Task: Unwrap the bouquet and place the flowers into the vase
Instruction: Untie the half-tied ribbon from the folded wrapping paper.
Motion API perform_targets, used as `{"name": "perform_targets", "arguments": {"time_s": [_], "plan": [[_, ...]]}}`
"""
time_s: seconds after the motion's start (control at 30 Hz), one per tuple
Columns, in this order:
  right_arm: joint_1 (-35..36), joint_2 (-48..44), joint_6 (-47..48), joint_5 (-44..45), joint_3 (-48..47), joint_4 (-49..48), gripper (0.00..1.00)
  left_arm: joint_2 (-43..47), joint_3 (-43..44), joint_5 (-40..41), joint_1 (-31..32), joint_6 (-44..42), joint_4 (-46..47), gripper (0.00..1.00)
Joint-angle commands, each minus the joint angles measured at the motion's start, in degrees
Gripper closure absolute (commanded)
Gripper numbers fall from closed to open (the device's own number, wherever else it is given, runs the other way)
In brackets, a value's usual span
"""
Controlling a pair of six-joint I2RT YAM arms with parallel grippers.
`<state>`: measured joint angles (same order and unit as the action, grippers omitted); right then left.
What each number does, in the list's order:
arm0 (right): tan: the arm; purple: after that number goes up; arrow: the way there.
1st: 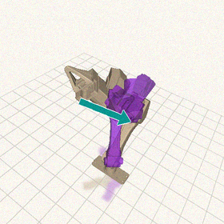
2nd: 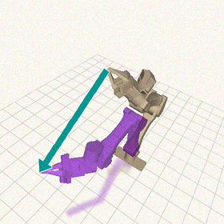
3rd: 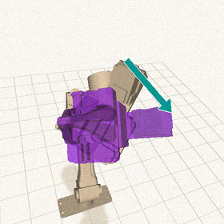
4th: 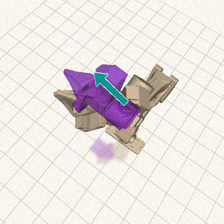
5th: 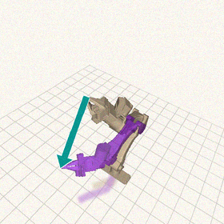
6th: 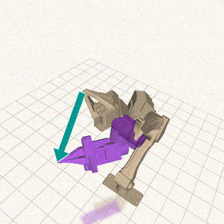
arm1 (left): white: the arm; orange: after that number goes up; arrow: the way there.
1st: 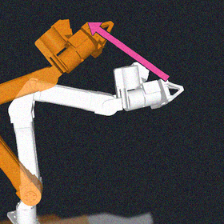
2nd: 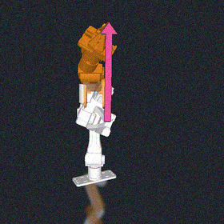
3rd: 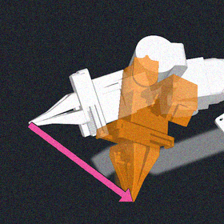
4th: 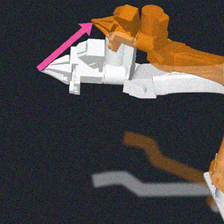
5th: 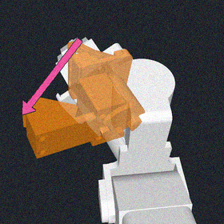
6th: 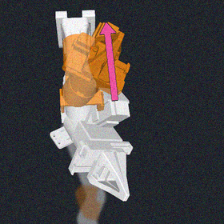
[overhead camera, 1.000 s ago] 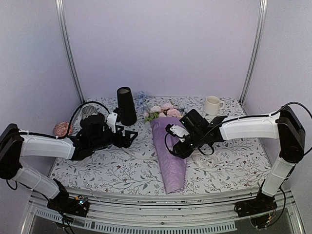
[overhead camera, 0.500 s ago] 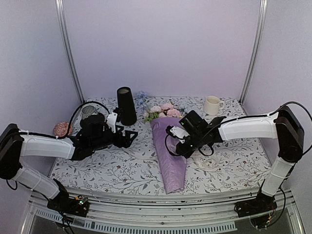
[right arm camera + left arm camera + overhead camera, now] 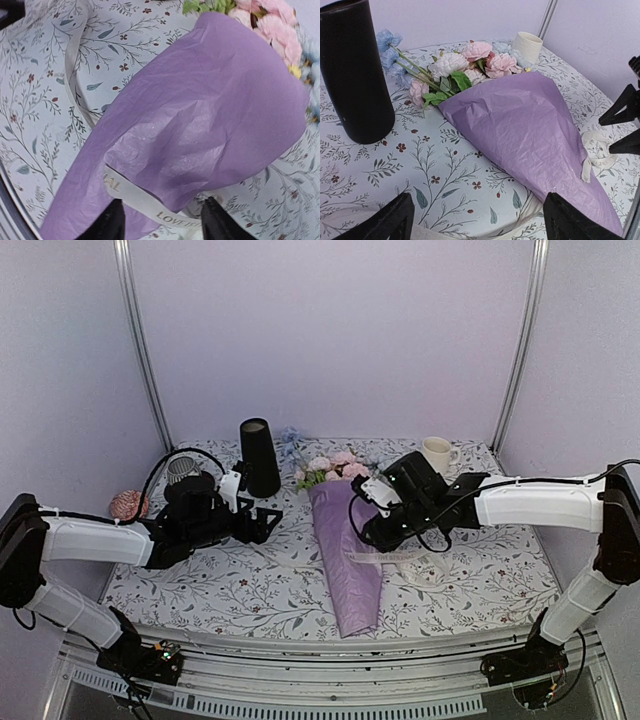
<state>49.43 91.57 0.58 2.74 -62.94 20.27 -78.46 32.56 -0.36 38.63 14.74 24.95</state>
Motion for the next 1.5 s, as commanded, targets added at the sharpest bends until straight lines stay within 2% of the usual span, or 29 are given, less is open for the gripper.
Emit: {"name": "perform_targets", "arguments": {"time_s": [0.0, 0.17, 0.43, 0.6, 0.83, 0.97, 1.33, 1.37, 1.47], "plan": [[-0.18, 3.43, 0.94, -5.38, -1.35, 2.03, 0.37, -0.24, 1.38, 0.21, 0.37, -0.49, -0.24, 0.08], [-0.13, 7.93, 0.92, -9.59, -2.35, 1.77, 0.34, -0.83, 1.66, 0.28, 0.46, -0.50, -0.29, 0.08], [-0.03, 11.47, 0.88, -12.83, -3.35, 1.45, 0.43, -1.24, 1.90, 0.53, 0.57, -0.59, -0.56, 0.08], [0.11, 11.20, 1.01, -14.28, -2.05, 1.84, 0.58, -1.33, 1.98, 0.51, 0.54, -0.55, -0.68, 0.08], [0.19, 8.78, 0.57, -14.04, 0.07, 2.20, 0.89, -1.21, 2.03, 0.53, 0.65, -0.59, -0.77, 0.08], [0.16, 6.29, 0.15, -12.34, 0.84, 2.18, 0.96, -1.19, 2.07, 0.17, 0.68, -0.44, -0.78, 0.08], [0.07, -1.35, -2.91, -4.75, 3.64, -0.15, 0.96, -1.41, 2.07, 0.62, 0.73, -0.60, -0.87, 0.08], [0.11, -1.45, -3.10, -4.30, 3.61, 0.23, 0.91, -1.49, 2.14, 0.71, 0.74, -0.59, -0.93, 0.08], [-0.01, -0.86, -3.84, -2.70, 3.80, 1.52, 0.61, -1.52, 2.20, 0.47, 0.83, -0.53, -0.92, 0.08]]}}
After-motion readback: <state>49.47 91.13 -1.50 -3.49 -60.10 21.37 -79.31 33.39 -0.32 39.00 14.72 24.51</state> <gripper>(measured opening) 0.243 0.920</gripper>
